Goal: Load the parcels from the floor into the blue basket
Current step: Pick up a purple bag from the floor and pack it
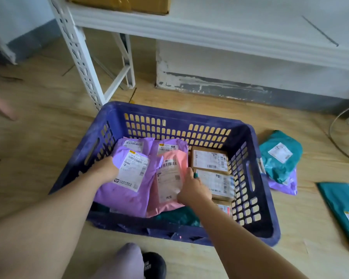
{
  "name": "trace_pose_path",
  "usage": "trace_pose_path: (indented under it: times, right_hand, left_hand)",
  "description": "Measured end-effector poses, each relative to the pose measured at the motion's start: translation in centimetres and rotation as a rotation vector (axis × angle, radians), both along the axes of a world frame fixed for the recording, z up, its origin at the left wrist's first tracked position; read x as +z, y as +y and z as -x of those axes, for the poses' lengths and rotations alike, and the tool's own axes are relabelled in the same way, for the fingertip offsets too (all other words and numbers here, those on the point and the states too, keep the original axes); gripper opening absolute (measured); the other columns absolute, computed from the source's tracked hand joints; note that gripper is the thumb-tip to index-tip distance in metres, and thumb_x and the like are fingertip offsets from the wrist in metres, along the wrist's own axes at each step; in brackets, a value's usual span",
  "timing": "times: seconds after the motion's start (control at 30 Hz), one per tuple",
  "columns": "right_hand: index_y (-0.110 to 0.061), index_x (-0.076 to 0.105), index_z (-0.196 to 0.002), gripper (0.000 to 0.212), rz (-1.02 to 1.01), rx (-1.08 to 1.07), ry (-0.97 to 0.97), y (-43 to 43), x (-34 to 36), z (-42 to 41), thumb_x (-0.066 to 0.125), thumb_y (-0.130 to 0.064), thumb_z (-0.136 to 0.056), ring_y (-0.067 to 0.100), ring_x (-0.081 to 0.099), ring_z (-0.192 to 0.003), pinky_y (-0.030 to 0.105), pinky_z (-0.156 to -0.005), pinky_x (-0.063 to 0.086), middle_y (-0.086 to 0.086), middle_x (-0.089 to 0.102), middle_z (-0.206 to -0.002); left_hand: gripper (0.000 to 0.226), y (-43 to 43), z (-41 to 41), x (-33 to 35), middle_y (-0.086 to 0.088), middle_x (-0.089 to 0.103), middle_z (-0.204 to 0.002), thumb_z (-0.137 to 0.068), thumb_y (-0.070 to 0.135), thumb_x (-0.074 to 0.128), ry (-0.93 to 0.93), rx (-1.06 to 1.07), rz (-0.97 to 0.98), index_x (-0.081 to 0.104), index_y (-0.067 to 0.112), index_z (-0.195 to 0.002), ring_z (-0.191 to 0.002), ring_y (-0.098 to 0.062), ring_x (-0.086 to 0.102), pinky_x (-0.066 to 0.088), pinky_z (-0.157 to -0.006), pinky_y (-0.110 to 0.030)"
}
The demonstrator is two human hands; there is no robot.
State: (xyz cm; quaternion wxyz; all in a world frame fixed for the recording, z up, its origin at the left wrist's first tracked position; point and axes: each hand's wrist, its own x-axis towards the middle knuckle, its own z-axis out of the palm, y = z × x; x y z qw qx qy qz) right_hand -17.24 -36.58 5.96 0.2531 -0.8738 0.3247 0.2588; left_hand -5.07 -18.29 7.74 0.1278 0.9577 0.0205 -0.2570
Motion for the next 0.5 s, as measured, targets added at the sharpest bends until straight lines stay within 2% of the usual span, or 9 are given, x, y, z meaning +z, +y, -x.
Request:
trace_pose_path:
  times: [0.03,0.07,0.13,0.2,0.3,0.37,0.43,0.47,0.5]
  right_hand:
    - [-0.016,-0.001,-0.149,0.089,0.046,0.068,0.052,0.0,-0.2,-0.1,0.059,-0.014,-0.084,0.029,0.057,-0.113,0.039,-0.089,0.052,0.012,0.053,-0.127]
    - [-0.013,0.001,-0.15,0.089,0.064,0.127,0.101,-0.1,-0.2,-0.2,0.06,-0.014,-0.084,0.028,0.06,-0.111,0.038,-0.089,0.052,0.012,0.056,-0.124]
    - [-0.004,0.027,-0.142,0.07,-0.025,0.229,0.278,-0.4,-0.3,-0.6,0.062,-0.011,-0.083,0.024,0.068,-0.099,0.038,-0.088,0.054,0.008,0.066,-0.103]
    - [-0.004,0.04,-0.129,0.054,-0.186,0.254,0.481,-0.4,0.4,-0.7,0.067,-0.017,-0.084,0.021,0.07,-0.09,0.041,-0.091,0.052,0.007,0.07,-0.09]
    - [-0.007,0.043,-0.13,0.068,-0.084,0.419,0.559,-0.8,1.6,-1.0,0.072,-0.041,-0.08,0.026,0.063,-0.11,0.043,-0.1,0.046,0.007,0.065,-0.119]
    - [-0.006,0.041,-0.134,0.076,0.116,0.482,0.438,-1.2,2.0,-1.7,0.073,-0.045,-0.077,0.028,0.059,-0.114,0.039,-0.099,0.046,0.006,0.061,-0.121]
    - [-0.009,0.053,-0.122,0.054,0.327,0.458,0.134,-1.7,1.7,-2.3,0.071,-0.038,-0.08,0.021,0.062,-0.093,0.028,-0.081,0.051,0.001,0.06,-0.089]
    - [-0.014,0.056,-0.118,0.041,0.381,0.422,-0.023,-1.7,1.5,-2.4,0.068,-0.032,-0.083,0.017,0.06,-0.084,0.025,-0.073,0.051,-0.001,0.055,-0.081]
    - [-0.018,0.054,-0.119,0.038,0.374,0.399,-0.155,-1.6,1.3,-2.5,0.066,-0.03,-0.085,0.016,0.06,-0.084,0.026,-0.072,0.052,-0.001,0.055,-0.086]
  left_hand:
    - [0.049,0.1,0.2,-0.3,-0.018,0.032,-0.149,-0.096,0.016,0.04,0.013,0.001,-0.031,0.029,0.006,-0.143,-0.136,-0.035,0.033,0.03,-0.106,-0.04]
    - [0.053,0.2,0.3,-0.6,-0.018,0.027,-0.151,-0.097,0.016,0.039,0.007,-0.001,-0.06,0.022,0.006,-0.146,-0.138,-0.035,0.029,0.027,-0.108,-0.042]
    - [0.054,0.2,0.4,-0.8,-0.019,0.028,-0.15,-0.096,0.011,0.039,-0.038,-0.001,-0.089,0.018,0.004,-0.146,-0.135,-0.036,0.032,0.028,-0.106,-0.042]
    - [0.057,0.1,1.0,-0.5,-0.018,0.026,-0.15,-0.095,0.008,0.041,-0.055,0.013,-0.104,0.015,0.005,-0.146,-0.134,-0.037,0.033,0.029,-0.105,-0.042]
    - [0.074,0.3,1.2,-0.5,-0.016,0.02,-0.15,-0.09,0.016,0.055,-0.104,-0.036,-0.09,0.01,0.013,-0.148,-0.136,-0.035,0.025,0.027,-0.108,-0.043]
    - [0.086,0.6,0.7,-0.8,-0.013,0.016,-0.15,-0.084,0.019,0.063,-0.145,-0.147,-0.045,0.007,0.02,-0.15,-0.139,-0.032,0.018,0.029,-0.109,-0.044]
    - [0.091,0.2,0.3,-0.9,-0.006,0.008,-0.154,-0.079,0.015,0.065,-0.119,-0.266,0.018,0.009,0.031,-0.149,-0.142,-0.028,0.012,0.031,-0.108,-0.043]
    - [0.094,-0.3,0.3,-0.9,0.0,0.002,-0.156,-0.078,0.015,0.067,-0.09,-0.341,0.04,0.01,0.036,-0.149,-0.144,-0.025,0.009,0.032,-0.108,-0.043]
    - [0.096,-1.0,0.5,-0.8,0.005,-0.004,-0.157,-0.077,0.016,0.069,-0.06,-0.415,0.052,0.009,0.04,-0.148,-0.145,-0.024,0.006,0.032,-0.109,-0.044]
